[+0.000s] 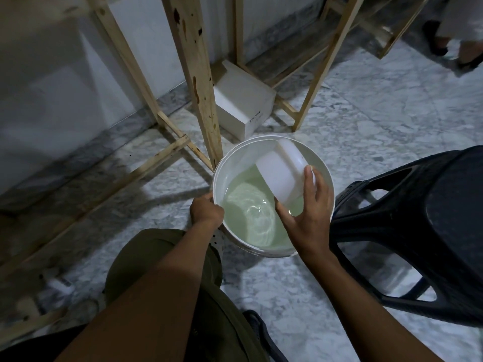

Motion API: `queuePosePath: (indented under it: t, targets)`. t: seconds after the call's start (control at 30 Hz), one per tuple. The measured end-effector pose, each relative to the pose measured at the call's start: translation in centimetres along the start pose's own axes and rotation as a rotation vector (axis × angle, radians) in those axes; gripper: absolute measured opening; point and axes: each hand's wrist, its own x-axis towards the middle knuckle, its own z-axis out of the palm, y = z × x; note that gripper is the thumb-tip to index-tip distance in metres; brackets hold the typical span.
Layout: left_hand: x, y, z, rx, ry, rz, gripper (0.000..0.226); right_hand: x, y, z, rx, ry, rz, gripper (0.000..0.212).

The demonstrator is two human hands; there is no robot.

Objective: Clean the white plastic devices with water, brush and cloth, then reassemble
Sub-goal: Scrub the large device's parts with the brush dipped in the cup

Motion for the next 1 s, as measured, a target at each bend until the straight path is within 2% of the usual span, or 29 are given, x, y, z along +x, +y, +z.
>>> queuePosePath:
  t: [0.47, 0.57, 0.67, 0.8, 0.87, 1.0]
  targets:
    - [0.2, -0.1, 0.0, 0.022, -0.015, 0.009, 0.047, -0.5, -0.2, -0.1, 0.019, 0.025, 0.069, 0.090]
    - [0.2, -0.1, -0.2, 0.025, -0.046, 0.008, 0.048, -0.4, -0.8, -0.1, 0.226, 0.080, 0.309, 0.090]
    - [-0.6, 0.4, -0.5, 0.068, -0.100, 0.026, 0.046, 0.3, -1.6, -1.0, 0.561, 0.138, 0.632, 0.076]
    - [-2.2, 1.8, -1.4, 0.136, -0.119, 0.174, 0.064, 2.1, -2.0, -2.3, 0.798, 0.065, 1.067, 0.067]
    - [-3.4, 2.9, -2.4, 0.128, -0.144, 0.281, 0.079, 2.9, -2.6, -3.2, 0.898, 0.011, 1.157, 0.057]
    - [-6.9, 5.0, -5.9, 0.126, -0.318, 0.465, 0.116, 4.0, -4.6, -5.2, 0.936, -0.092, 1.077, 0.031]
